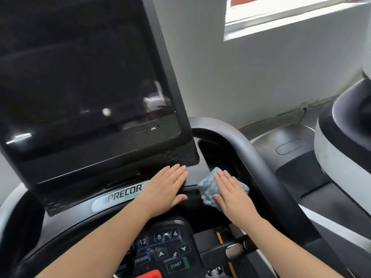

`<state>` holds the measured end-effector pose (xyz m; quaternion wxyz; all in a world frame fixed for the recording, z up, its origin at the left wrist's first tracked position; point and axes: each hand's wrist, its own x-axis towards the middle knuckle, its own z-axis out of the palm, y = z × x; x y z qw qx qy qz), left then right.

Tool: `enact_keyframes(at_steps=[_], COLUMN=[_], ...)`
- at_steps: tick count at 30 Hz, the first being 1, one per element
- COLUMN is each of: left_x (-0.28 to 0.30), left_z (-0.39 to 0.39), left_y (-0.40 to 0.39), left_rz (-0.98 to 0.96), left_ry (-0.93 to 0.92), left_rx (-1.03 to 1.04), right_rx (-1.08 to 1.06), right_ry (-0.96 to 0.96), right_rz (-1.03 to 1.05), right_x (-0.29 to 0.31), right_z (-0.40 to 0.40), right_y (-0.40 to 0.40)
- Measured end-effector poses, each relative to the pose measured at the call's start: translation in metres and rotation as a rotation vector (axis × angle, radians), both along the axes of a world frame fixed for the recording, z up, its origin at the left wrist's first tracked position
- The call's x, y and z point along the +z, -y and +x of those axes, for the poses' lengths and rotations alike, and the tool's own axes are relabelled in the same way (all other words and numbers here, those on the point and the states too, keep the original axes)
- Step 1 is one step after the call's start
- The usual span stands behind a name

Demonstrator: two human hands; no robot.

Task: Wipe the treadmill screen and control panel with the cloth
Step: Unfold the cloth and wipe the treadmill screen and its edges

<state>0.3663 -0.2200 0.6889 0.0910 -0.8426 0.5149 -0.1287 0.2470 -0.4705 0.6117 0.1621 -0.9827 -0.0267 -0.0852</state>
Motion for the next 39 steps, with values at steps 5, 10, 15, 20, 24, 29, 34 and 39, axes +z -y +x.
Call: enact_keyframes(at_steps=[5,10,15,20,24,29,34,39], left_x=[0.013,0.015,0.019,0.021,0.026,0.020,0.000,-0.012], left_z=[-0.013,-0.031,-0.044,-0.038,-0.027,-0.009,0.003,-0.004], left_y=[-0.031,-0.094,-0.144,-0.164,-0.177,-0.148,-0.123,-0.157], left_rz=[-0.096,-0.144,-0.228,-0.426,-0.536,-0.303,-0.113,-0.154], left_ry=[-0.008,0.003,0.047,0.005,-0.013,-0.086,-0.147,-0.199], left_rx=[0.138,0.271,0.400,0.427,0.435,0.291,0.115,0.157], right_rx=[-0.025,0.376,0.702,0.956,0.844,0.480,0.488,0.612], right_ry=[0.003,0.117,0.177,-0.022,-0.164,-0.002,0.014,0.101], right_rz=[0.025,-0.143,-0.296,-0.221,-0.030,0.053,-0.041,-0.041], right_x=[0.010,0.031,0.053,0.077,0.106,0.087,0.071,0.076], right_z=[0.013,0.047,0.101,0.125,0.121,0.101,0.088,0.106], right_y=[-0.027,-0.090,-0.145,-0.229,-0.228,-0.111,-0.096,-0.138])
